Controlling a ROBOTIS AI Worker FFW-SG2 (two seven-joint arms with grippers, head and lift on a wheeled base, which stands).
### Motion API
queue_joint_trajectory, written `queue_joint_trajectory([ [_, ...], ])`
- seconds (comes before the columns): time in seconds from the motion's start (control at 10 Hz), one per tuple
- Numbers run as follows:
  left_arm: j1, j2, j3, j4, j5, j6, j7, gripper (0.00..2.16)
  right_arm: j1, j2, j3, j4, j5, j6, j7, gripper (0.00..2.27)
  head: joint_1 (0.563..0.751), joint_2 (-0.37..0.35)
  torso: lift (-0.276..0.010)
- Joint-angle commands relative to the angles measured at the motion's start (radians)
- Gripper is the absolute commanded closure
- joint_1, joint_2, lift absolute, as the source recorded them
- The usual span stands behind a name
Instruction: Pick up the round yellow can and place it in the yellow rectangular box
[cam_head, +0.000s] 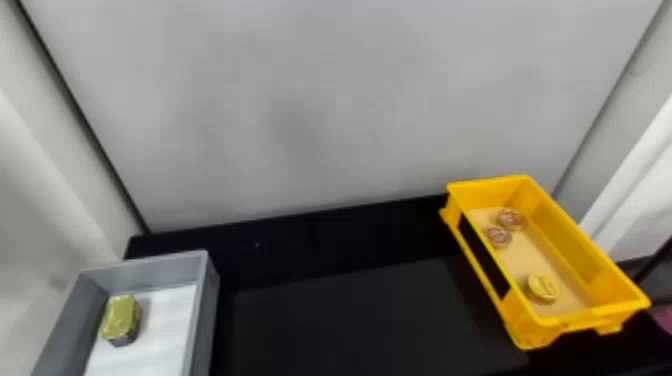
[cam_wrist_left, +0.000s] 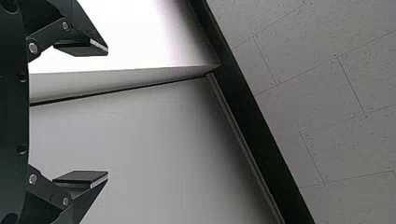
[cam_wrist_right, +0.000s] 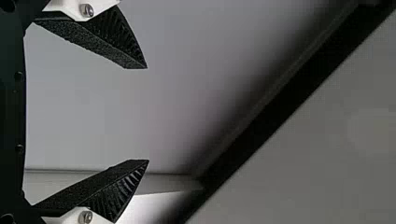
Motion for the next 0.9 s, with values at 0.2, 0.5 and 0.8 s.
queue_joint_trajectory([
  [0.2,0.017,0.002,0.019,-0.005,0.000,-0.004,0.002,0.31,-0.107,-0.078,0.102,-0.059,0.167,-0.073,-0.014,0.06,0.740,0.018,0.000],
  [0.5,0.017,0.004,0.021,-0.006,0.000,-0.003,0.003,0.31,-0.107,-0.078,0.104,-0.062,0.170,-0.076,-0.015,0.06,0.740,0.018,0.000],
  [0.8,0.017,0.005,0.019,-0.008,0.000,-0.001,0.003,0.31,-0.103,-0.078,0.101,-0.062,0.170,-0.076,-0.018,0.06,0.740,0.018,0.000],
])
